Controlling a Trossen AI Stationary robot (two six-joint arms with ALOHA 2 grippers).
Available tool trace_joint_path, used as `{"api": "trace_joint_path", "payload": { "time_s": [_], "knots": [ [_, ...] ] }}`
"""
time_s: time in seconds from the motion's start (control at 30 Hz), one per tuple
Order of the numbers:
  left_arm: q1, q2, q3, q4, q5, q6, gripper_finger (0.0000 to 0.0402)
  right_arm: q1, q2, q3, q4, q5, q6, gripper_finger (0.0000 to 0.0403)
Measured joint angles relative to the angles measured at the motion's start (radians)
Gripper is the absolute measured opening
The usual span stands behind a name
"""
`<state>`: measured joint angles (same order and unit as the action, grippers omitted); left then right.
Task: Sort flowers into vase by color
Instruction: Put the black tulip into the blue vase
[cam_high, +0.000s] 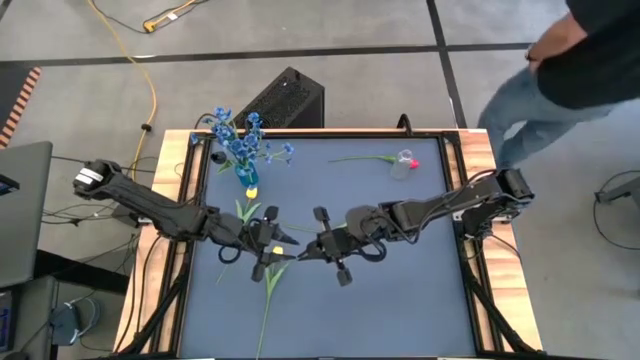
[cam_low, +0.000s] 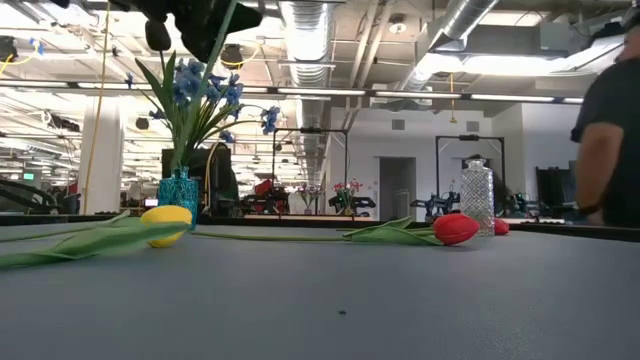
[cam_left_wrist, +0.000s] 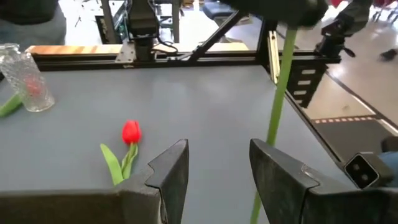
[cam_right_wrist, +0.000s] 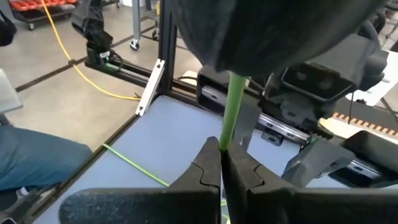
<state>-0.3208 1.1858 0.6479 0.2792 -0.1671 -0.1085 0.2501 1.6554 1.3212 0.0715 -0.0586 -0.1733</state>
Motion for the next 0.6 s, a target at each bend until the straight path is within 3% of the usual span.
{"api": "trace_joint_path", "payload": {
  "time_s": [0.27,0.6],
  "knots": [
    [0.026,0.006,0.000,0.021,0.125,-0.008,0.0135,-0.030,0.000,0.000,-0.006,-0.001,0.000,0.0026],
    [0.059,-0.031,-0.001,-0.053,0.065,-0.005,0.0088,-0.041,0.000,0.000,-0.099,-0.004,-0.002,0.0026]
  ]
}}
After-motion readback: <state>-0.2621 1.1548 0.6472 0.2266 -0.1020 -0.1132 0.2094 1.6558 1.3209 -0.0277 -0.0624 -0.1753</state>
